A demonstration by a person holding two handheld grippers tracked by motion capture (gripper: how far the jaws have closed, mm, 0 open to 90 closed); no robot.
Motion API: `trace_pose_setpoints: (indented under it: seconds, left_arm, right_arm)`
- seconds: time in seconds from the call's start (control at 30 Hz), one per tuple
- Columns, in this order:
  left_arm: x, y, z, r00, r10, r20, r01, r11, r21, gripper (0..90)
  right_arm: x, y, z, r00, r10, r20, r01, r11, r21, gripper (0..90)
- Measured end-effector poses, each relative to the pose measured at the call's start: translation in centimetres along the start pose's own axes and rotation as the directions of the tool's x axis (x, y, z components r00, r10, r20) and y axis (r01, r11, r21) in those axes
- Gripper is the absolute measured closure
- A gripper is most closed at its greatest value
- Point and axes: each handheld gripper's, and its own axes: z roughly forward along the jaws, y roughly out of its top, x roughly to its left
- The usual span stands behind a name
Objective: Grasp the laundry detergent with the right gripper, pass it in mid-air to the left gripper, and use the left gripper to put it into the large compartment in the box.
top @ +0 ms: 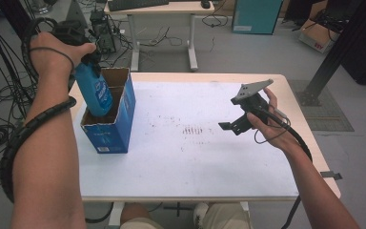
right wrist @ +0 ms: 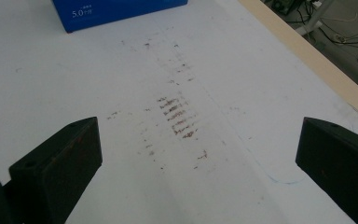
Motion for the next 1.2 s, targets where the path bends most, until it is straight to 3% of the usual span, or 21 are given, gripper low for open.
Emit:
trace_pose_setpoints:
  seconds: [0.27, 0.87, 1.2]
  left_arm:
    - [-0.2, -0.2, 2.7, 0.9996, -0.022, 0.018, 0.021, 0.9998, 0.004, 37.0]
    - [-0.7, -0.7, 7.6, 0.9999, 0.015, -0.008, -0.015, 0.9999, 0.008, 37.0]
    - [-0.9, -0.9, 10.2, 0.9999, 0.009, 0.007, -0.009, 0.9998, 0.018, 37.0]
  right_arm:
    - [0.2, 0.0, 0.5, 1.0, 0.0, -0.009, 0.0, 1.0, 0.006, 0.3]
    - [0.4, -0.2, 1.5, 0.9999, 0.002, -0.017, -0.002, 0.9997, 0.024, 0.3]
    - [0.2, -0.4, 1.8, 0.9999, 0.009, -0.014, -0.009, 0.9994, 0.035, 0.3]
